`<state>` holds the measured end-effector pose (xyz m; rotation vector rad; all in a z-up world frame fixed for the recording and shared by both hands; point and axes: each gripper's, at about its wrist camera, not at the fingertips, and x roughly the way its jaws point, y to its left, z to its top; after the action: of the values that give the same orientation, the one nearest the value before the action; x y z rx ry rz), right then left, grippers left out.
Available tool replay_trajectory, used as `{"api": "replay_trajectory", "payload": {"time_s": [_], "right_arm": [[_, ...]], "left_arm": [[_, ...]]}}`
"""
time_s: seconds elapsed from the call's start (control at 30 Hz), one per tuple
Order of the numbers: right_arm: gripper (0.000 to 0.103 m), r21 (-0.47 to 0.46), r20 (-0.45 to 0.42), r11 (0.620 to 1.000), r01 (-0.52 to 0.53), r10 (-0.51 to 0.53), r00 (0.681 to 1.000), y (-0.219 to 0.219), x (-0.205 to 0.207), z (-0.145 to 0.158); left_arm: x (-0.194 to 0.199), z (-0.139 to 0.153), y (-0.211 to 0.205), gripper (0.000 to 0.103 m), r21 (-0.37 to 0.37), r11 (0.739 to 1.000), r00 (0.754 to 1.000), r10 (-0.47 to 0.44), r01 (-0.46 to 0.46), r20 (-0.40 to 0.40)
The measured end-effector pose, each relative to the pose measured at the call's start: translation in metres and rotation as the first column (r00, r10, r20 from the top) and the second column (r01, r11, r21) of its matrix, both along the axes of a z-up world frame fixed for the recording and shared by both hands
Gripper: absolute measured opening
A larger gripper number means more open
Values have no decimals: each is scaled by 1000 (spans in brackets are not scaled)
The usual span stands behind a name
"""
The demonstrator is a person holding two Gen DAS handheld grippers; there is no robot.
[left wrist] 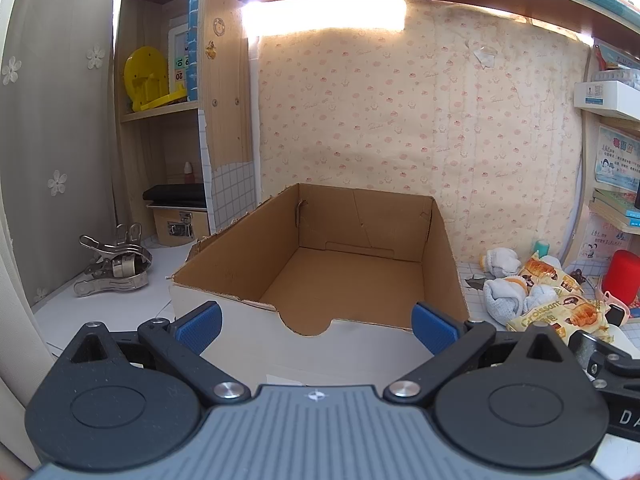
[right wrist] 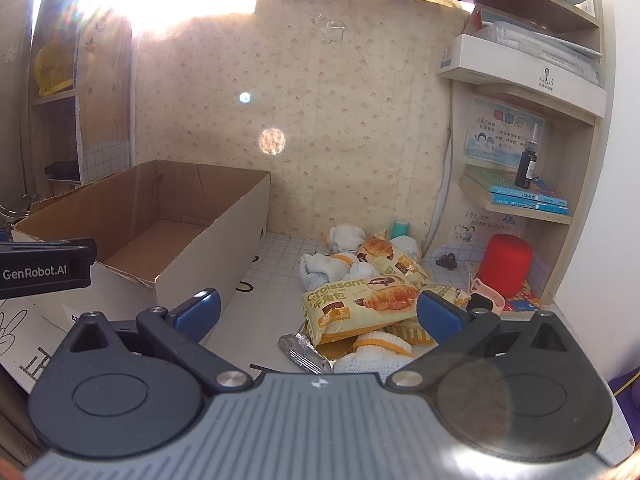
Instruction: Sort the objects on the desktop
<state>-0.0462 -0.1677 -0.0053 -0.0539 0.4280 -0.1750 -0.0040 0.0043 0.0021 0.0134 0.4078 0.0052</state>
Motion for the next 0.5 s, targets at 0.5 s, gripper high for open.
{"api": "replay_trajectory", "payload": {"time_s": [0.5], "right_arm": [[101,3,-2,1000,2,-2,1000,-1,1,-1]], "left_arm": [[-1,0,-2,103,3,1000,1000,-4,4,2]]}}
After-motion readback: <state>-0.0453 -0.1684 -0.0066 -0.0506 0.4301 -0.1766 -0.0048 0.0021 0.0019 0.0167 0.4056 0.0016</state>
